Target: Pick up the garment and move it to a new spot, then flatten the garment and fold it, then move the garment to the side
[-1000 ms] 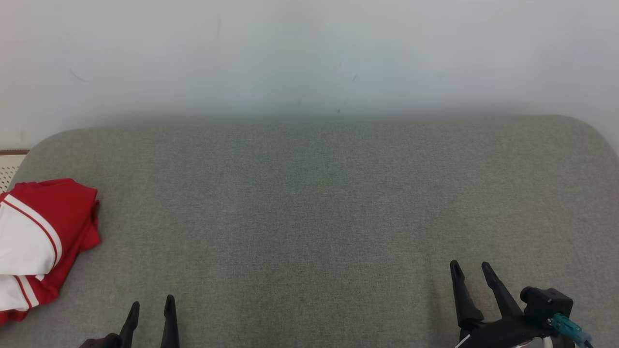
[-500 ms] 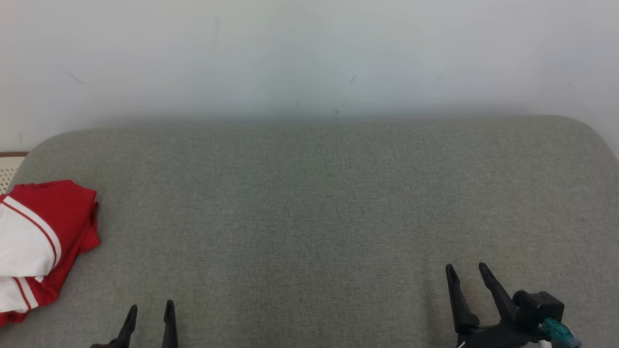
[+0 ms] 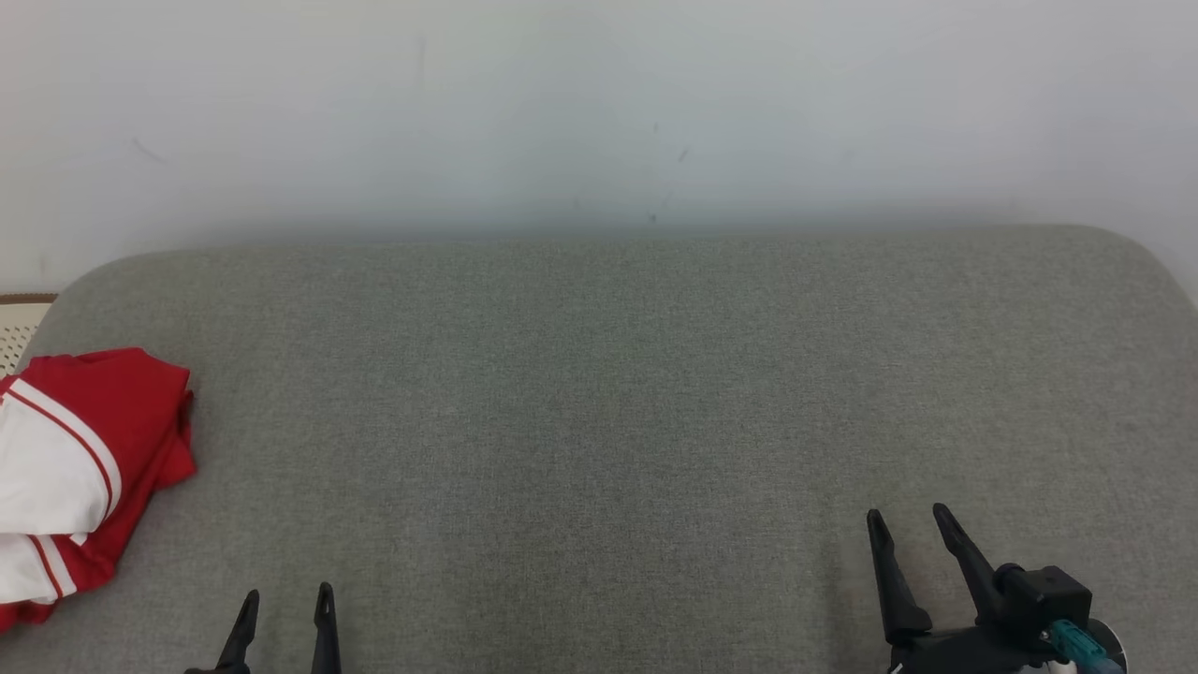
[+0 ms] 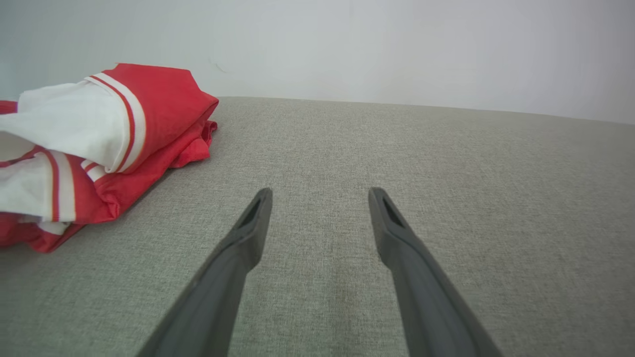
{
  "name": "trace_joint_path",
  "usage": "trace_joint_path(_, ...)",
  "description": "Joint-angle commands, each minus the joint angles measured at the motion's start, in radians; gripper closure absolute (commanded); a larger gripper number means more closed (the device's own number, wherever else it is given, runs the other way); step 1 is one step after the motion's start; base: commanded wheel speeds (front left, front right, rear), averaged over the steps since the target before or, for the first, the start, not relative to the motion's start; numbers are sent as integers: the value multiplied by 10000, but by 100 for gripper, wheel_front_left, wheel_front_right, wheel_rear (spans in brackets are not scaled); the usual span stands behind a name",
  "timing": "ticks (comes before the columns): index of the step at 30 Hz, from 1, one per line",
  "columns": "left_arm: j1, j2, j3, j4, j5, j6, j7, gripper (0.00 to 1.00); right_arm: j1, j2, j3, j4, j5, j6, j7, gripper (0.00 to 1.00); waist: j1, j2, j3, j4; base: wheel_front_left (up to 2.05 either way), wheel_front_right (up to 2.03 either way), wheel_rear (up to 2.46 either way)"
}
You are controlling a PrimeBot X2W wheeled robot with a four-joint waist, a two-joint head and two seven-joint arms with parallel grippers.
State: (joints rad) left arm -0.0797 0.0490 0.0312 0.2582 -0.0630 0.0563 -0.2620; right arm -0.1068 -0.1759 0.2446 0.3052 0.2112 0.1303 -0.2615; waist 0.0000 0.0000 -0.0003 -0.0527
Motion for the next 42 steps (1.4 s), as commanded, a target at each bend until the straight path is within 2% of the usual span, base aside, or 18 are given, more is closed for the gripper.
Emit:
trace_joint_path(1,226,27,54,9,-55,56,-45,0,154,68,-91,-49,4,7,-52,0,0,0,5,17,0,0,0)
trace_joint_path(8,246,23,174,146,-337,82,-45,0,178,192,-398,-153,112,7,-51,0,0,0,42,159,0,0,0)
trace_joint_path(14,125,25,218,119,-115,-35,-45,0,101,170,-333,-95,-151,7,-32,0,0,0,99,535,0,0,0)
trace_joint_path(24,363,21,485,-278,68,15,-45,0,77,453,-565,-75,-108,7,-31,0,0,0,111,1541,0,0,0)
trace_joint_path(29,434,24,743,-331,-325,101,-45,0,26,473,-496,-31,-114,7,-32,0,0,0,131,2143,0,0,0)
trace_joint_path(33,410,55,625,-21,284,175,-44,0,-63,324,-294,-101,-451,7,-32,0,0,0,143,2600,0,0,0)
trace_joint_path(42,254,31,732,447,182,175,-44,0,-102,389,-244,239,-576,7,-31,0,0,0,263,3590,0,0,0)
